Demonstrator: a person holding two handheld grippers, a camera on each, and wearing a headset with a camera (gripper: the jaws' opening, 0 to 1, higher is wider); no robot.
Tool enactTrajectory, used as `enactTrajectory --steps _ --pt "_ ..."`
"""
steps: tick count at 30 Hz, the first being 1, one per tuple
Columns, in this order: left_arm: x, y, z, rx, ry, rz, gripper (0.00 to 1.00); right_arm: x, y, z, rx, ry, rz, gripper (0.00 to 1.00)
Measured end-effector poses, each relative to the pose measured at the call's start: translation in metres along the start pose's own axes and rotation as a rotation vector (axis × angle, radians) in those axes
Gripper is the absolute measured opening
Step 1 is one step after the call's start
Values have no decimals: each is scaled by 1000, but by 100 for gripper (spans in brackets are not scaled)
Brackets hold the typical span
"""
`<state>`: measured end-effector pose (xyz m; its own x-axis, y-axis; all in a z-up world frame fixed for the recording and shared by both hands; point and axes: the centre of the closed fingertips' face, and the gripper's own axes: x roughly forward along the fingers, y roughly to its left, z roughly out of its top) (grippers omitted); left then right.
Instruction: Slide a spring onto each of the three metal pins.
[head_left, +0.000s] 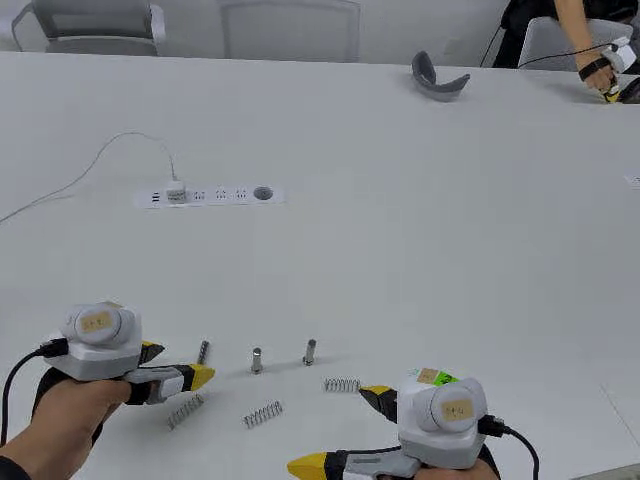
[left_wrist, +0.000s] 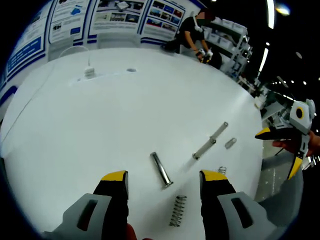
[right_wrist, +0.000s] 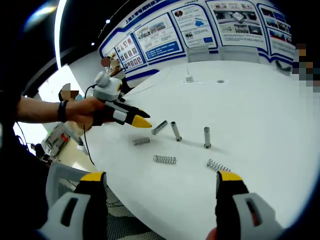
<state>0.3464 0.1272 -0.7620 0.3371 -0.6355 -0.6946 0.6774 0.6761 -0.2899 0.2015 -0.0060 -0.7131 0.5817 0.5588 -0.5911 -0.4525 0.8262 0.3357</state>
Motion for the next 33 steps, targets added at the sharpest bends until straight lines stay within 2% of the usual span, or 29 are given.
enactTrajectory --steps 10,14,18,28,32,33 --pt "15 3 -1 -35 13 17 44 2 0 -2 9 3 5 92" --pt "21 5 0 -35 19 30 43 3 -1 -5 12 10 7 92" --pt "26 7 0 -52 24 37 37 3 0 -5 13 12 8 92" --pt "38 12 -1 -19 54 80 28 3 -2 -5 20 13 7 91" --pt "41 16 2 -22 53 105 23 4 -1 -5 24 12 8 91" --pt "40 19 1 -3 63 132 21 4 -2 -6 24 14 9 91"
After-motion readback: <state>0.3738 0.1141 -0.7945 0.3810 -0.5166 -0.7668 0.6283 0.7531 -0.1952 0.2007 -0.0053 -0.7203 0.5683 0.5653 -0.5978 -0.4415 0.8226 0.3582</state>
